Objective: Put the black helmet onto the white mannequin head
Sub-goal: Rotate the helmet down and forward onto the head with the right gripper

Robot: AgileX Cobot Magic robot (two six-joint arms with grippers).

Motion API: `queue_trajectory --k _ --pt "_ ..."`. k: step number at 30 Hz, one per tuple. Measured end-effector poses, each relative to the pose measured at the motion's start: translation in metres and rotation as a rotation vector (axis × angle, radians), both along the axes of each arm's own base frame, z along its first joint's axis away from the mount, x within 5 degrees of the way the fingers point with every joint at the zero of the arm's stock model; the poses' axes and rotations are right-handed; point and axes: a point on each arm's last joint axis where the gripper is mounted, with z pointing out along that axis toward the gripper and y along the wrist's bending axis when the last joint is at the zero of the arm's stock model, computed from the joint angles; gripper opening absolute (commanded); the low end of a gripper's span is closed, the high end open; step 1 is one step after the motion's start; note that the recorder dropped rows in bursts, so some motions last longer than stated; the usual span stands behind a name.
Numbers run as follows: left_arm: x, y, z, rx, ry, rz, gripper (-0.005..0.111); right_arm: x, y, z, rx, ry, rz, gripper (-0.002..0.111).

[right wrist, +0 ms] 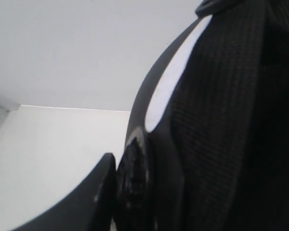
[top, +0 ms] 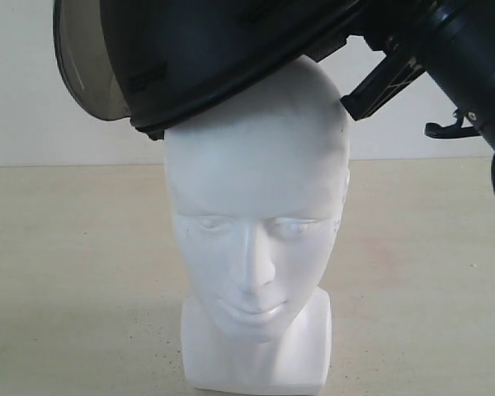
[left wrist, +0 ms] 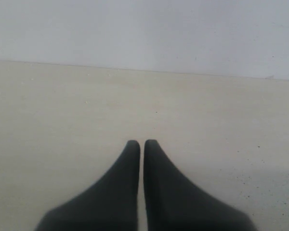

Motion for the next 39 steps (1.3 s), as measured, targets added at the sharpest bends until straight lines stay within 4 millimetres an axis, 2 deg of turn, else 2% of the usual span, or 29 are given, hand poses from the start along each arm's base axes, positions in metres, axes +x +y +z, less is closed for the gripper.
queue_trajectory --k 6,14,39 --pt "0.0 0.0 0.0 0.0 0.0 0.0 0.004 -0.005 -0.002 -0.002 -0.016 0.006 -0.006 0.0" --pt "0.0 0.0 0.0 0.0 0.0 0.0 0.004 -0.017 0.003 -0.016 -0.004 0.047 -0.03 0.0" --pt "0.0 0.0 0.0 0.0 0.0 0.0 0.004 -0.034 0.009 -0.038 0.038 0.168 -0.072 0.0"
